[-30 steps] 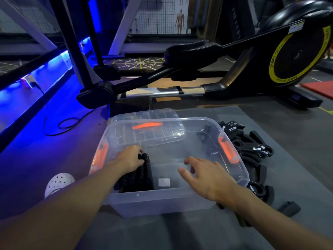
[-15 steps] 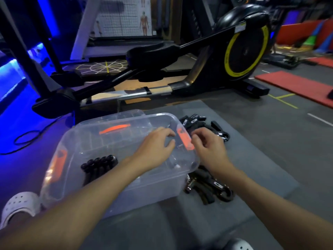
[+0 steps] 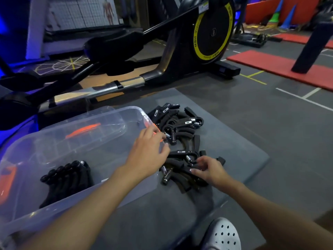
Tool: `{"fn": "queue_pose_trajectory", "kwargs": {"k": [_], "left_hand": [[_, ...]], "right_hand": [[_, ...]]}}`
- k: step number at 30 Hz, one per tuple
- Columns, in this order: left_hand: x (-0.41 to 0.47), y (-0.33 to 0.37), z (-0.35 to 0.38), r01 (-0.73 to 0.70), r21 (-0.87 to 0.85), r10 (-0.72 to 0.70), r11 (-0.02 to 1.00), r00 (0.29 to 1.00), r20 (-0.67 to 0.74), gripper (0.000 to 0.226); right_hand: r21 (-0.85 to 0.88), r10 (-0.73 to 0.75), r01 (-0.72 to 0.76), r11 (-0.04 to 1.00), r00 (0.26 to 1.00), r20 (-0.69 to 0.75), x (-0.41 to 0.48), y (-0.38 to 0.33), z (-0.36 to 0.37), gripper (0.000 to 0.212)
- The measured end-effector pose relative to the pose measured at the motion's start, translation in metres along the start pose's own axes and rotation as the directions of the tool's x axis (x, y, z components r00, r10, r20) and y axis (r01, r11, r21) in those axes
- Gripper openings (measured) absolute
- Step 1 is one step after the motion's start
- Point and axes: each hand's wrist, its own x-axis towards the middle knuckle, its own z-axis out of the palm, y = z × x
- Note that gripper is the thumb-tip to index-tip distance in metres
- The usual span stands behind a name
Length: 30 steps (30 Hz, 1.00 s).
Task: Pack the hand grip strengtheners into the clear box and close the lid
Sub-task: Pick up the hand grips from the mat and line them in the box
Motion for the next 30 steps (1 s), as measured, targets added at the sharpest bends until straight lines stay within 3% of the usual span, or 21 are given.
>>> {"fn": "queue_pose_trajectory", "kwargs": {"k": [4, 17, 30], "left_hand": [[0.001, -0.003, 0.004, -0.017, 0.010, 0.017, 1.000, 1.000, -0.016, 0.034], [0.000, -0.003, 0.005, -0.037, 0.022, 0.038, 0.999, 0.998, -0.048, 0.038], [0.000, 0.000, 0.001, -0.039, 0.002, 0.039, 0.999, 0.999, -0.026, 0.026]], "right_hand": [[-0.110, -0.007, 0.016, 0.994, 0.997, 0.080, 0.010, 0.002, 0.013, 0.047], [-0.296, -0.115, 0.121, 0.947, 0.993, 0.035, 0.020, 0.004, 0.020, 0.024], [-0.177, -0.065, 0.005, 0.984, 0.941, -0.332, -0.014, -0.020, -0.053, 0.011]]}}
